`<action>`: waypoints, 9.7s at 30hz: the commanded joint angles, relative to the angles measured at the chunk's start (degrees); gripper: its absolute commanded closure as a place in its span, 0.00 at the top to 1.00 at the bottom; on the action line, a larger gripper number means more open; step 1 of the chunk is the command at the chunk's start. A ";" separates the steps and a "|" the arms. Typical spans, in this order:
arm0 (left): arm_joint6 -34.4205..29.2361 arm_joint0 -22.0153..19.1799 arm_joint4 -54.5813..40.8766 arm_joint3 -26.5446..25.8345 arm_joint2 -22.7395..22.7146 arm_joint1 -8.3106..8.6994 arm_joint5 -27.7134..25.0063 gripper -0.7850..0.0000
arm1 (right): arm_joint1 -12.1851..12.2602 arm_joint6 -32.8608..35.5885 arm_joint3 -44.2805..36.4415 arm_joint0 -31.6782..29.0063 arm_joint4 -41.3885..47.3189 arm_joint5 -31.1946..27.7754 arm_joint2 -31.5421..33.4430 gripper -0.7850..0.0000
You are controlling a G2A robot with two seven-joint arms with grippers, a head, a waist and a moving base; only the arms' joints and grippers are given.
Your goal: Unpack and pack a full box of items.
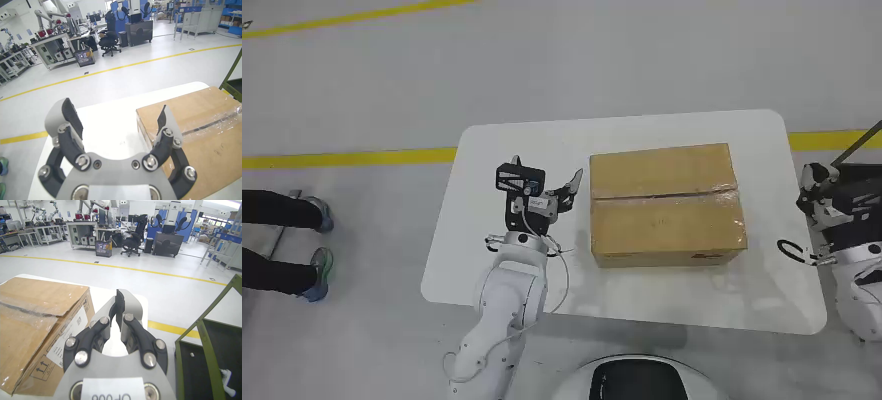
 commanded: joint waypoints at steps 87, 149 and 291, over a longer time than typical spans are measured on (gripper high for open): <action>-13.01 -20.61 1.72 20.21 24.72 -6.47 -18.17 0.83 | -3.10 -1.72 3.09 -0.36 0.01 -8.00 -5.89 0.00; -11.38 -19.40 15.13 20.59 20.19 -9.06 -18.71 0.00 | -4.11 -1.15 3.77 1.60 0.62 -10.71 -5.39 0.00; -32.02 -22.89 25.28 22.47 16.88 -9.23 -28.40 1.00 | -4.14 7.91 -1.76 2.80 5.56 -13.70 -2.27 0.00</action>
